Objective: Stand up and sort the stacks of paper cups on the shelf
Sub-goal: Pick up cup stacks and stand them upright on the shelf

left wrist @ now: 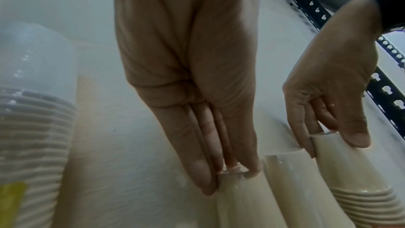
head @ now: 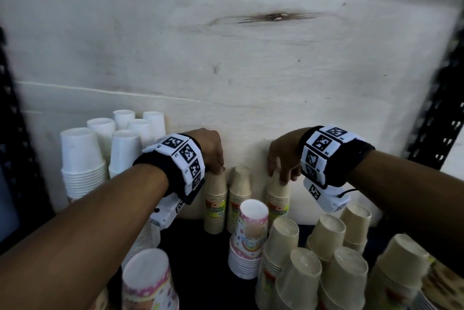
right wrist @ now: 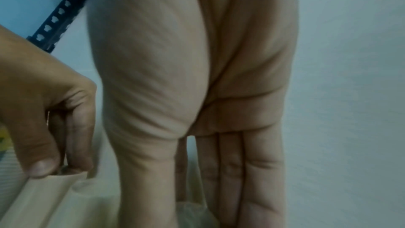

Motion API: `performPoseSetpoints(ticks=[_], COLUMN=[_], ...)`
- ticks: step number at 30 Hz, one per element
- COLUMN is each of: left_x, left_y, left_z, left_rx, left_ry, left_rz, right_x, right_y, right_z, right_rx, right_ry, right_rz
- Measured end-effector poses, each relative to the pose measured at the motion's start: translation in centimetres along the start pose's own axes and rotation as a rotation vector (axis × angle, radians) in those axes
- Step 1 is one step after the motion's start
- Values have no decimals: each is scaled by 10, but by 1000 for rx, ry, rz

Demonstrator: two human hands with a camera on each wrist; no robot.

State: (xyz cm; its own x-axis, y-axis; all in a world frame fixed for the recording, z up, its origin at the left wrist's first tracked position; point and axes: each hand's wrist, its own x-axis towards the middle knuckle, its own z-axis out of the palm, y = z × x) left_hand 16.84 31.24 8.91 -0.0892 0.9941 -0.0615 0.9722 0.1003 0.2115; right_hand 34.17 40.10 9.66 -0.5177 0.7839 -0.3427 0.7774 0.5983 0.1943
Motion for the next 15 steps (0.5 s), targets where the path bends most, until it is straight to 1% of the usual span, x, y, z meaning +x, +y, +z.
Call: performPoseSetpoints(ticks=[4, 10, 13, 15], left_x=[2, 1, 0, -1], left_y=[0, 0, 1, 2], left_z=[0, 0, 0, 0], left_rx=[-3, -16, -11, -6], left_ry=[0, 4, 8, 11], left_rz=[-2, -9, -15, -29], right_x=[-2, 6, -4, -17], right_y=[-2, -9, -13, -19], right_z=[-11, -5, -8, -14], right_rx=[114, 210, 109, -63], right_ry=[-68, -63, -22, 25], right_rz=[-100, -107, -92, -58])
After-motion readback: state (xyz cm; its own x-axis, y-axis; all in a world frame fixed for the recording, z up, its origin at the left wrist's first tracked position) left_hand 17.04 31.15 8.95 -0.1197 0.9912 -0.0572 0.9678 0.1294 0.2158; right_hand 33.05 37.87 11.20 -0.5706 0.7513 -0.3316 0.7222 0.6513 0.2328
